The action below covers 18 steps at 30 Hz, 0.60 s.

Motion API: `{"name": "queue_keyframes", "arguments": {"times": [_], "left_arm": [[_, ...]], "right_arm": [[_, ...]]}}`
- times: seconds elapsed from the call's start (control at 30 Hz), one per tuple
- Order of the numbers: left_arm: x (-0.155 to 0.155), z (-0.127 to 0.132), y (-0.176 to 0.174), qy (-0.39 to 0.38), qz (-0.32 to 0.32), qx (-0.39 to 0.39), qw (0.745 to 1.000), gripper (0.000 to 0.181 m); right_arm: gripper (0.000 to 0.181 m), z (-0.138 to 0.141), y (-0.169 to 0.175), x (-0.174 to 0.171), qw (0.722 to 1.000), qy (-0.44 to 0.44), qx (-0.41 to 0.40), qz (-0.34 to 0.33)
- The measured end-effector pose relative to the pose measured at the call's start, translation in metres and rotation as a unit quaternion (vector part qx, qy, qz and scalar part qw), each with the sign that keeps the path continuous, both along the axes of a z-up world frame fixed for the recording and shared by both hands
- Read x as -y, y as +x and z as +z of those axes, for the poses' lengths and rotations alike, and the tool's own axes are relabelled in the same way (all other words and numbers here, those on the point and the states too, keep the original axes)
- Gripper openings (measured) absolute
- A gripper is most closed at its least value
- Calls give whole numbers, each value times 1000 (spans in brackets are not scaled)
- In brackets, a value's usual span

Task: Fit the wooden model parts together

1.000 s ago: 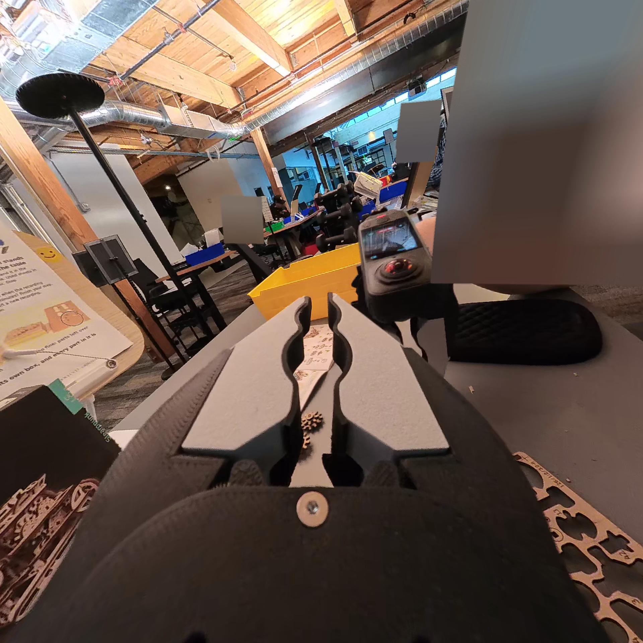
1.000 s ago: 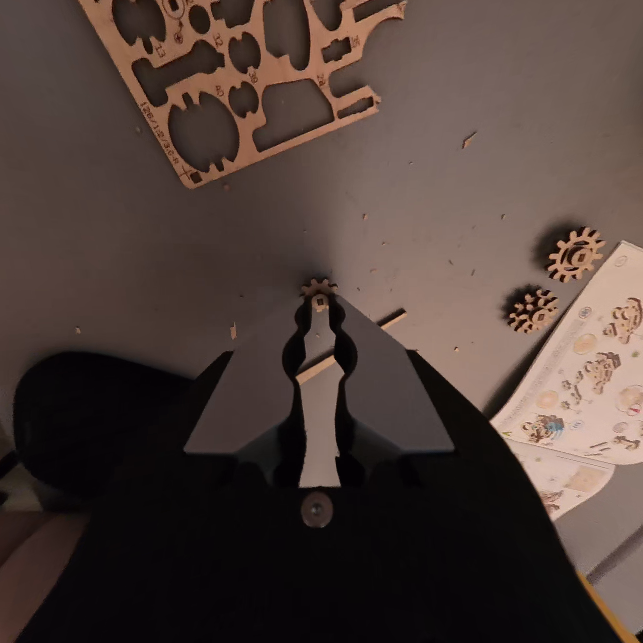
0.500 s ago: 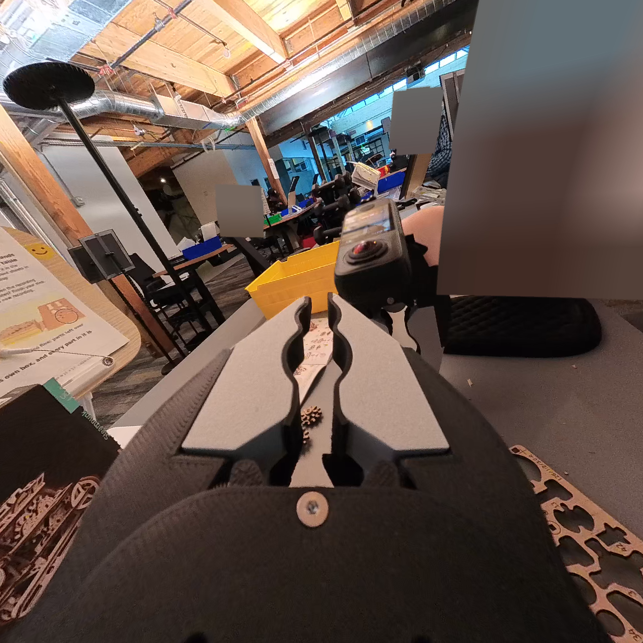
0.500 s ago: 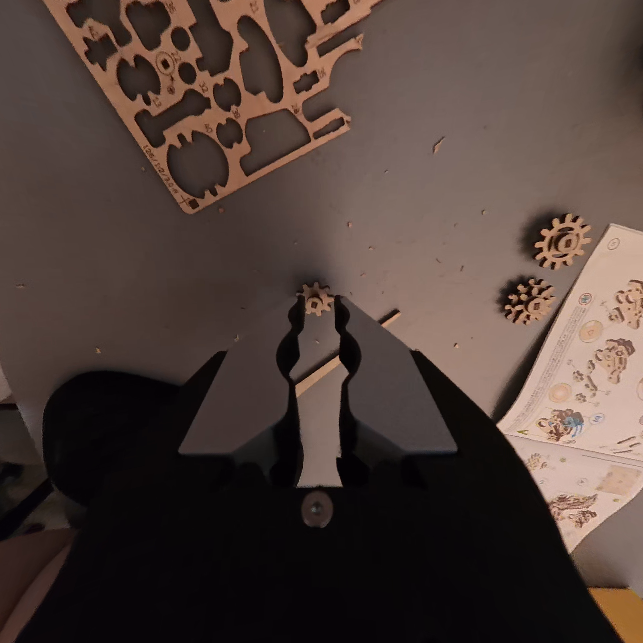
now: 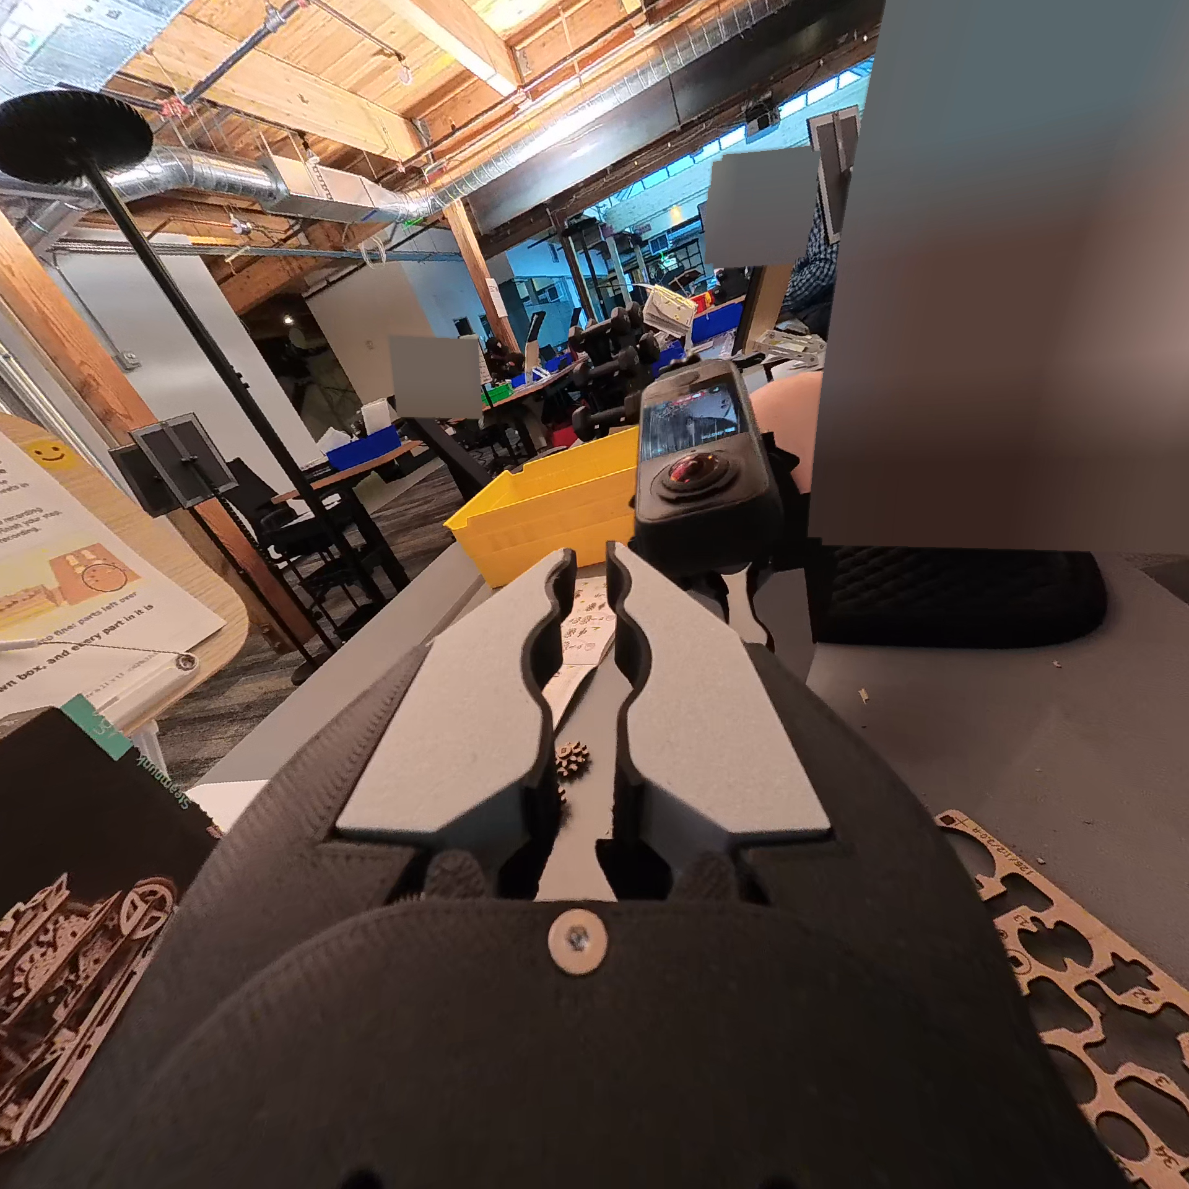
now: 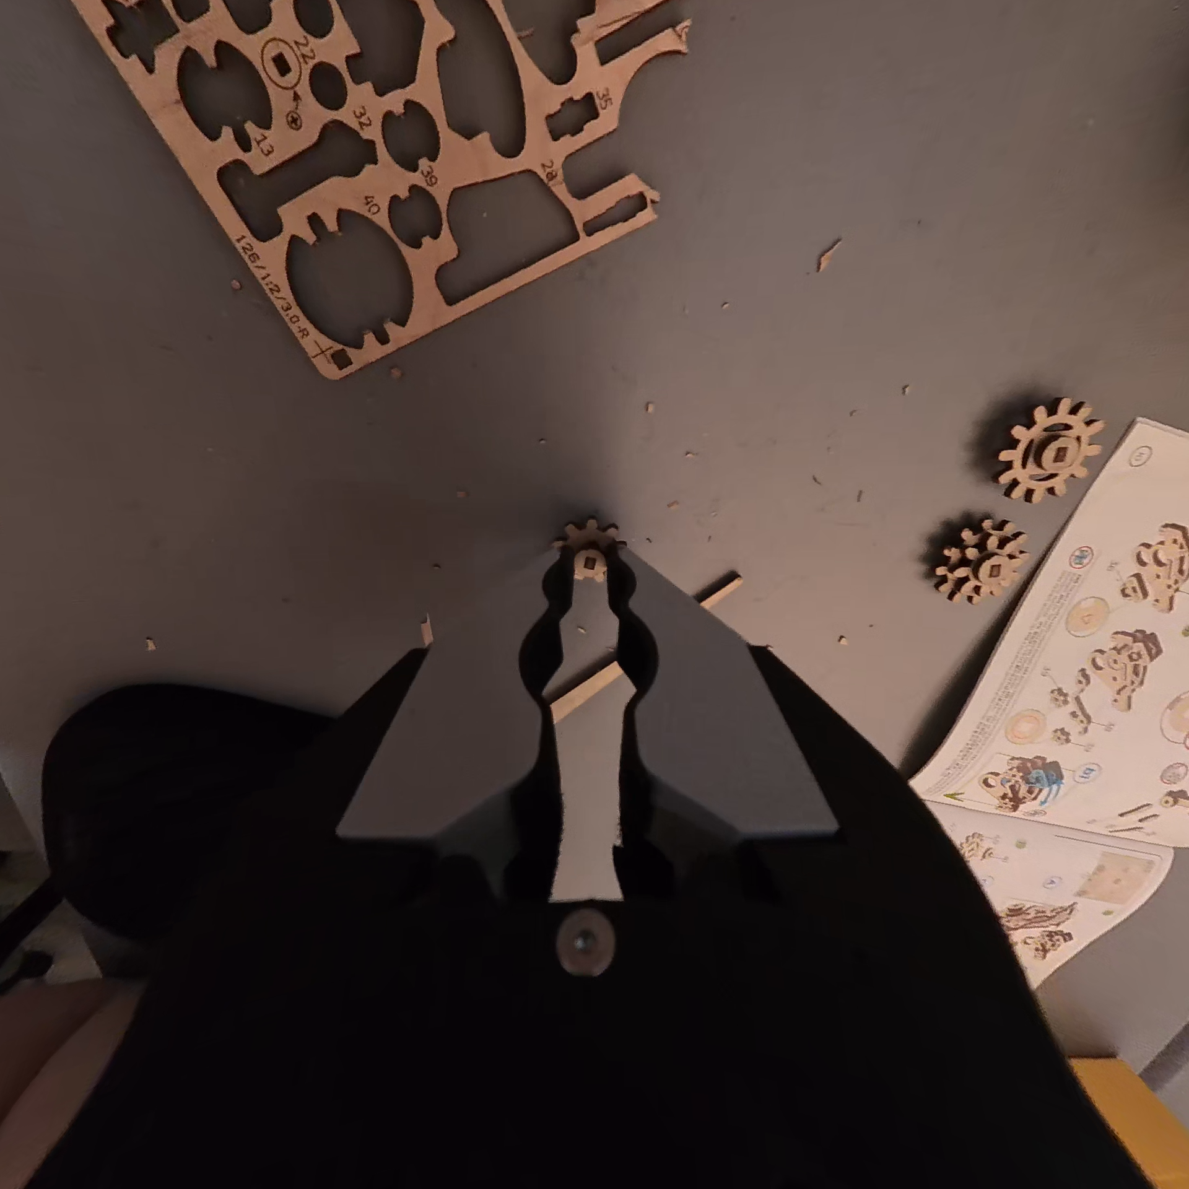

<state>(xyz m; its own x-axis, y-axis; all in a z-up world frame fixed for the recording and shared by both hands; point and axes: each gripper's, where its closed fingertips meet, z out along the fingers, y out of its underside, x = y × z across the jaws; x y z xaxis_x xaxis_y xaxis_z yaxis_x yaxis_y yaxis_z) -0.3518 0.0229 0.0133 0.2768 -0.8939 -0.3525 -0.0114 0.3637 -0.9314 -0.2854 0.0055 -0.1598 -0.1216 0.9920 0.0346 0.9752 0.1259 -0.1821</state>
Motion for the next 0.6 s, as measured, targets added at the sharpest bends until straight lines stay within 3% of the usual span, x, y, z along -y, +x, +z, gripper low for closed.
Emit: {"name": "queue_keyframes", "arguments": {"times": [0.03, 0.4, 0.6], "left_arm": [[0, 0, -1, -1, 0, 1, 1000, 7], [1, 4, -2, 1, -2, 6, 1000, 7], [2, 2, -1, 1, -3, 2, 1000, 7]], "right_arm": [[10, 0, 0, 0, 1000, -1, -2, -1], [9, 11, -9, -2, 999, -2, -47, -12], [7, 0, -5, -3, 1000, 1, -21, -9]]}}
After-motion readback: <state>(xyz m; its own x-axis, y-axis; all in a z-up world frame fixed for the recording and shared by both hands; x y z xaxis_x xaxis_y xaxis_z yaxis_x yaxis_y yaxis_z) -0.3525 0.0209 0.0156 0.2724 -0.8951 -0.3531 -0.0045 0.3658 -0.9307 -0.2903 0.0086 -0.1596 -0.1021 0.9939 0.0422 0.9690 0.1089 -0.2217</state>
